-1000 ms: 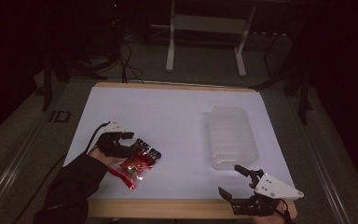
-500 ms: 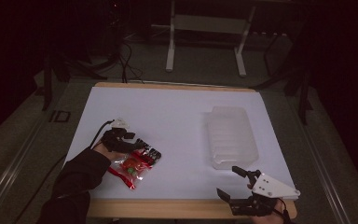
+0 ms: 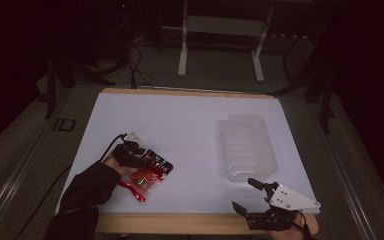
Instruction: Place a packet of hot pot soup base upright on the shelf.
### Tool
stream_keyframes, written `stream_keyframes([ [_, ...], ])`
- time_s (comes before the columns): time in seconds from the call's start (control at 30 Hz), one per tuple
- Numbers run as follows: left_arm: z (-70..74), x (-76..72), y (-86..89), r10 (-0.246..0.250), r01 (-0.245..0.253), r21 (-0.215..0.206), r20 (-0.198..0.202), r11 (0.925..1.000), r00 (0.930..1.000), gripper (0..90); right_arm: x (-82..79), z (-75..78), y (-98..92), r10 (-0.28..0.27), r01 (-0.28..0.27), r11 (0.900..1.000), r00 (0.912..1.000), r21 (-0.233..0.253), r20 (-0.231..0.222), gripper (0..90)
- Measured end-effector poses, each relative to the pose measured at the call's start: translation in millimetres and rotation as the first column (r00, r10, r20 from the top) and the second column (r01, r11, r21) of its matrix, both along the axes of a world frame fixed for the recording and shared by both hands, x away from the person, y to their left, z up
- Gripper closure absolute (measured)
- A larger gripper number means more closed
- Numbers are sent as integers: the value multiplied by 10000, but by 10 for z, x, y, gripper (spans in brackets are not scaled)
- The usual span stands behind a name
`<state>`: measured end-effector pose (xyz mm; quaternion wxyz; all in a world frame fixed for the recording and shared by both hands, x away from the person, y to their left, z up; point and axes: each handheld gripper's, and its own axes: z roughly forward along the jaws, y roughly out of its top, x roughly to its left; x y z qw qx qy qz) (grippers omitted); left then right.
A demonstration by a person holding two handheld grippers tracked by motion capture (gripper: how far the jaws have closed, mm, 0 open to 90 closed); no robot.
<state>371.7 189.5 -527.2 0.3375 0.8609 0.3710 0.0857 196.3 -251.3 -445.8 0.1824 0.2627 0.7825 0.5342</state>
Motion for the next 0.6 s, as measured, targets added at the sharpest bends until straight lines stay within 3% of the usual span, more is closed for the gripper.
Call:
stream_keyframes([
  [0.07,6,-28,-41,-215,206,366,232,9991,9995,423,-2,2,2,-3,3,10000,10000,-5,7,161],
  [0.1,12,-45,-62,-379,366,473,272,9982,9989,481,-2,2,3,1,-1,10000,10000,-17,10,161],
  [0.17,25,-55,-93,-446,428,723,236,9965,9987,514,-1,2,6,9,-9,10000,10000,-37,27,161],
  [0.33,42,-70,-129,-325,308,965,164,9949,9993,566,-5,2,13,4,-4,9999,10000,-104,5,161],
  [0.37,45,-80,-128,-255,227,1002,268,9947,9993,603,-6,3,13,1,-1,9999,10000,-106,1,161],
  [0.4,44,-90,-127,-242,202,1041,366,9944,9990,727,-7,4,13,-1,1,9999,10000,-104,-1,161],
  [0.47,38,-114,-141,-417,368,1028,461,9940,9981,848,-6,2,14,-5,4,9999,10000,-124,-34,161],
  [0.6,32,-140,-147,-415,345,1052,660,9939,9970,879,-6,3,17,-15,13,9998,10000,-177,-75,176],
])
